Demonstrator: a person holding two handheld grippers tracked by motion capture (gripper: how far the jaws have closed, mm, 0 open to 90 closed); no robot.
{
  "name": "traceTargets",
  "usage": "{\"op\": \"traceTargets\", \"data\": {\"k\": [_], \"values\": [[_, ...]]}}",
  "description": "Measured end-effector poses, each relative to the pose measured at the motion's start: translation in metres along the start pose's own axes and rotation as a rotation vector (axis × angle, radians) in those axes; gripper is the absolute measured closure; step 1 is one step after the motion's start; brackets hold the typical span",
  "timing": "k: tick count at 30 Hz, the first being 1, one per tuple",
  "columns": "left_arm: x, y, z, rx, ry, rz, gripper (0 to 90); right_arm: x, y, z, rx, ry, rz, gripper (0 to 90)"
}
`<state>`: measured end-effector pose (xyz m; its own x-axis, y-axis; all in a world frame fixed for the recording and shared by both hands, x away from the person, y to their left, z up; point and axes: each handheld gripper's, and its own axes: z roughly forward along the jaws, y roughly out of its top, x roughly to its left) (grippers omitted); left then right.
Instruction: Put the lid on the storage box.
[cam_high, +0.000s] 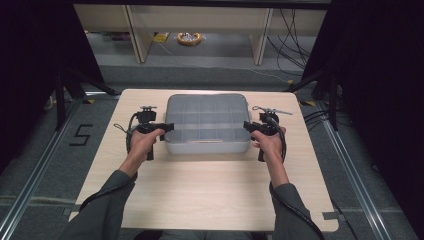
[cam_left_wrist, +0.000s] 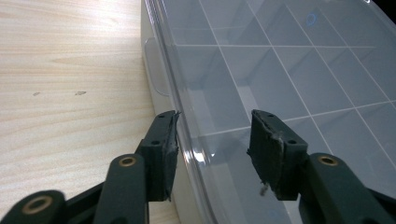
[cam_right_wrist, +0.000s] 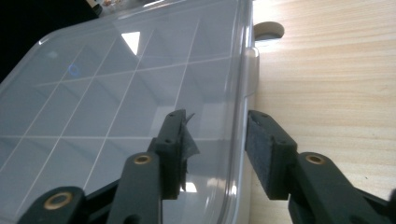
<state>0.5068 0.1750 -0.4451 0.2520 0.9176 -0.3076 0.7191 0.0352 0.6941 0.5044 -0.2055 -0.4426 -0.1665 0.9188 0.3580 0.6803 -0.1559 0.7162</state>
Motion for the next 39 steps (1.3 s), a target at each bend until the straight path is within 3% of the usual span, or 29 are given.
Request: {"op": "traceTargets", "data": {"k": [1, 4, 8, 17, 18, 19, 21, 22, 23, 30, 31, 34, 38, 39], "values": [[0.000, -0.001, 0.001, -0.008, -0.001, 0.004, 52.4, -0.007, 0.000, 0.000, -0.010, 0.011, -0.098, 62.0], [-0.001, -0.001, 0.000, -0.023, 0.005, 0.012, 53.7, -0.007, -0.004, 0.000, 0.000, -0.005, -0.074, 64.9], [-0.001, -0.001, -0.001, -0.015, 0.006, 0.016, 53.9, -0.011, -0.005, -0.004, -0.014, 0.015, -0.089, 68.6], [-0.003, -0.002, -0.002, -0.015, 0.017, 0.033, 54.9, -0.010, -0.007, -0.005, -0.023, 0.003, -0.078, 67.1], [-0.004, -0.002, -0.002, -0.027, 0.018, 0.015, 55.5, -0.008, -0.008, -0.007, -0.015, 0.006, -0.044, 66.6], [-0.003, -0.002, -0.003, -0.025, 0.015, 0.013, 55.3, -0.011, -0.008, -0.006, -0.019, 0.006, -0.083, 65.8], [-0.003, -0.002, -0.004, -0.031, 0.018, 0.005, 53.4, -0.009, -0.009, -0.010, -0.013, 0.020, -0.027, 64.6], [-0.003, -0.002, -0.004, -0.034, 0.023, 0.004, 52.5, -0.014, -0.008, -0.009, -0.030, 0.016, -0.081, 64.0], [-0.002, -0.001, -0.005, -0.038, 0.021, 0.002, 51.3, -0.014, -0.009, -0.012, -0.025, 0.021, -0.062, 63.1], [-0.001, -0.004, -0.020, -0.053, -0.004, 0.012, 49.6, -0.013, -0.008, -0.030, -0.053, 0.058, -0.038, 60.1], [-0.001, -0.005, -0.024, -0.052, -0.013, 0.020, 49.3, -0.015, -0.008, -0.032, -0.060, 0.065, -0.053, 59.7], [-0.001, -0.009, -0.032, -0.056, -0.027, 0.031, 49.2, -0.012, -0.009, -0.040, -0.057, 0.074, -0.038, 58.8], [0.000, -0.015, -0.045, -0.063, -0.049, 0.046, 49.2, -0.013, -0.013, -0.050, -0.070, 0.085, -0.068, 57.5], [0.001, -0.018, -0.047, -0.067, -0.054, 0.048, 49.2, -0.012, -0.014, -0.051, -0.072, 0.096, -0.053, 57.5]]}}
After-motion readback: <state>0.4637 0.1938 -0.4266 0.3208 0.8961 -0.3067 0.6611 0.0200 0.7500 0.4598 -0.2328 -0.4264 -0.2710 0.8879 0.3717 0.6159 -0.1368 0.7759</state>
